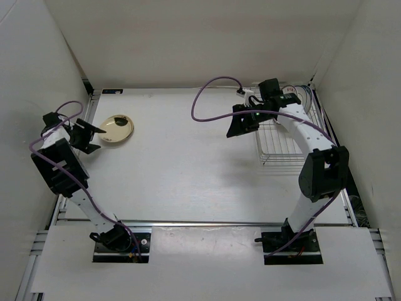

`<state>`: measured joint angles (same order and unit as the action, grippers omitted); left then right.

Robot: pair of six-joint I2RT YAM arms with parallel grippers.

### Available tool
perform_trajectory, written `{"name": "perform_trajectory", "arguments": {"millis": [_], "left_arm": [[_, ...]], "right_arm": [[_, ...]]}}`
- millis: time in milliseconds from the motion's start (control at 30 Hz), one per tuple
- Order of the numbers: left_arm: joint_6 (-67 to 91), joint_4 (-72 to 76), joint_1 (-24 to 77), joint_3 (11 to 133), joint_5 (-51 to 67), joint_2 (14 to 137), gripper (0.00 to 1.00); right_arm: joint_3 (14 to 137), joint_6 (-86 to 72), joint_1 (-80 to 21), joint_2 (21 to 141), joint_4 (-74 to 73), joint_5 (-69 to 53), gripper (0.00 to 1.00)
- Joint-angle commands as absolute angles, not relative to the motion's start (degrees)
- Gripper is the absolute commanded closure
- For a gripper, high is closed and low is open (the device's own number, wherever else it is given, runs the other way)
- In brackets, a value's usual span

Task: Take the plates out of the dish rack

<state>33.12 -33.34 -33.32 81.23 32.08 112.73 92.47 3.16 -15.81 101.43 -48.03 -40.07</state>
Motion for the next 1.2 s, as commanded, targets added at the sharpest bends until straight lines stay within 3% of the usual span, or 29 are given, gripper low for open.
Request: {"name": "perform_trajectory", "arguments": {"millis": [0,67,133,233,433,700,933,1167], "left_arm": [[31.1,-35.2,-33.2,80.0,30.3,106.7,0.19],[31.1,-35.2,-33.2,76.7,30.8,103.6,0.19],[29.1,-35.2,-32.6,72.4,32.5,101.0,0.19],[23.1,-35.2,-30.3,70.5,39.5,98.1,0.22],[17.8,-35.2,-22.3,69.2,46.8,91.7,0.20],[12.1,-35.2,-11.4,71.8,49.1,85.2,0.07],[6.2,-39.4,-3.5,74.8,44.4,85.7,0.09],[5.5,-40.5,-3.0,77.8,46.8,90.7,0.09]], "right_arm": [[92.2,2.7,-15.6,98.2,-45.1,-29.9,0.31],[91.2,1.1,-15.6,97.0,-42.7,-18.6,0.31],[90.2,1.1,-15.6,96.2,-39.5,1.3,0.31],[89.4,3.1,-13.2,95.0,-37.4,11.0,0.31],[94.1,5.7,-7.6,95.6,-35.5,13.7,0.33],[102.0,6.2,-0.5,100.4,-35.5,10.7,0.36],[109.3,7.6,2.1,107.4,-35.5,10.2,0.42],[115.6,8.1,3.2,115.0,-35.0,9.7,0.46]]}}
